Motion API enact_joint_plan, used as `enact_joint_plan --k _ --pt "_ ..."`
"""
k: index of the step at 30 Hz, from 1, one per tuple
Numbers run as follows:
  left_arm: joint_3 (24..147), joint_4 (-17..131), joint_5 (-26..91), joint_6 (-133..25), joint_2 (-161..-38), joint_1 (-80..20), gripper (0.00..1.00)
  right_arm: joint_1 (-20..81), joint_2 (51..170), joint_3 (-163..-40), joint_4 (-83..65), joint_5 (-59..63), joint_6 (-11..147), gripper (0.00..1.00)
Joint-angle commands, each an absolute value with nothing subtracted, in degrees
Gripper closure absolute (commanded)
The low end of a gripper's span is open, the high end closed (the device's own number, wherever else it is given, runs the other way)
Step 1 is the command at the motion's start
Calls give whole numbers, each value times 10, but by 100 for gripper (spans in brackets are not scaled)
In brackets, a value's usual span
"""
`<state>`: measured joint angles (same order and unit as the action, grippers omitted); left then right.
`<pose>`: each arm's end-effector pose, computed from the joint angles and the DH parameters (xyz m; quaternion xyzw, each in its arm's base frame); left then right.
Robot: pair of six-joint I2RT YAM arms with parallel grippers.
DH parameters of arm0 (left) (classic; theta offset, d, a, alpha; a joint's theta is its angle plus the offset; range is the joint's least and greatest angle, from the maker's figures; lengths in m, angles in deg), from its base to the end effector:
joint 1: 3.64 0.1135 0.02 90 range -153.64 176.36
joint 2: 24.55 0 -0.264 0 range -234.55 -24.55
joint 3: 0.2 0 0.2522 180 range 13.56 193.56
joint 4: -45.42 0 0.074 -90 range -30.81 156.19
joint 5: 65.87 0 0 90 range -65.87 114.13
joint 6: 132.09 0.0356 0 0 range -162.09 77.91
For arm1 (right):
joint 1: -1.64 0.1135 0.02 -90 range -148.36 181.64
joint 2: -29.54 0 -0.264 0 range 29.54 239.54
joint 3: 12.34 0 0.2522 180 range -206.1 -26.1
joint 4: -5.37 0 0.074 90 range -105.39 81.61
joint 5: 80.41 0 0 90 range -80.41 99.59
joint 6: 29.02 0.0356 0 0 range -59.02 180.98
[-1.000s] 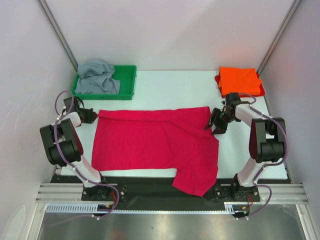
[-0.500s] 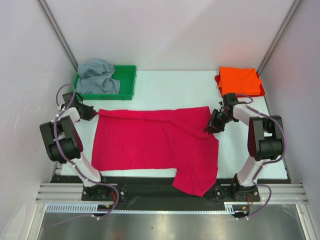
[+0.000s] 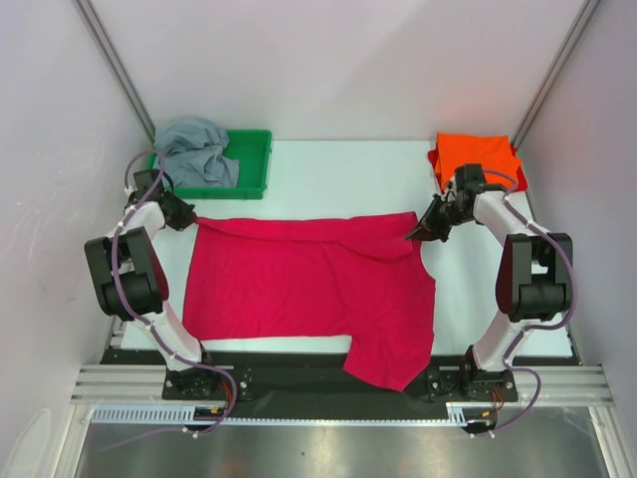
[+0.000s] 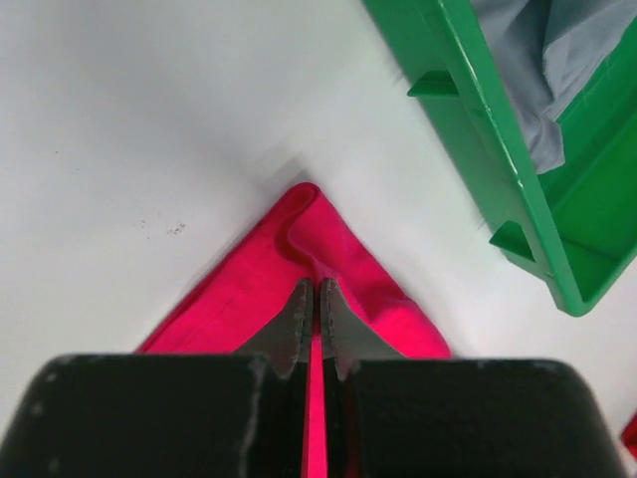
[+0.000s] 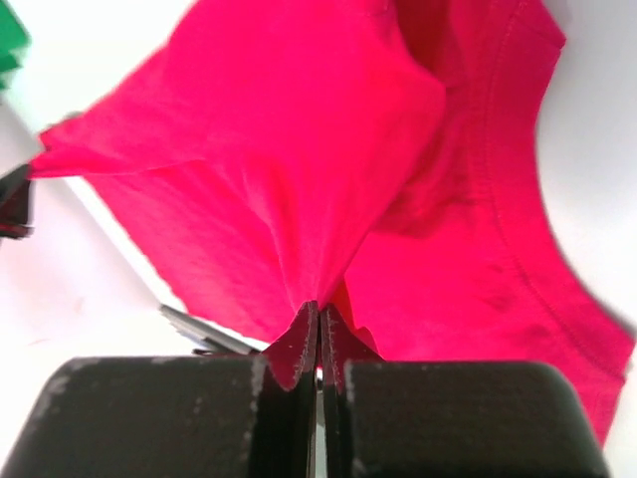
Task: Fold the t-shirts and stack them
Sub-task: Fold the tshirt
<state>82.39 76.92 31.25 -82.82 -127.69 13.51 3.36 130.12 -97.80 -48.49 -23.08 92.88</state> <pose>0.3677 0.1088 0.1959 -0.4390 0.8357 -0.1238 0.3057 0.3485 0.0297 0.2102 0.1961 0.9244 0.3153 0.0876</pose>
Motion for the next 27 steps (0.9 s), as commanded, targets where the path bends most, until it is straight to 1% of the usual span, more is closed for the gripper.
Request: enact_joint_plan --k 1,3,8,10,16,27 --pt "850 786 284 -780 -1273 130 98 27 1274 -1014 -550 -268 949 100" --pt "852 794 280 -766 -1270 128 100 22 1271 -1016 -561 -285 953 100" --pt "858 812 270 -737 -1270 128 100 21 1267 -1029 -599 -300 950 100" --pt "858 819 269 -729 -1272 127 100 6 1266 -1031 -609 -307 949 100" --pt "846 821 271 -725 -1269 126 100 -5 1251 -1033 -621 -328 957 100" --pt "826 837 254 -714 -1260 122 100 -10 1238 -1033 -640 -323 946 100"
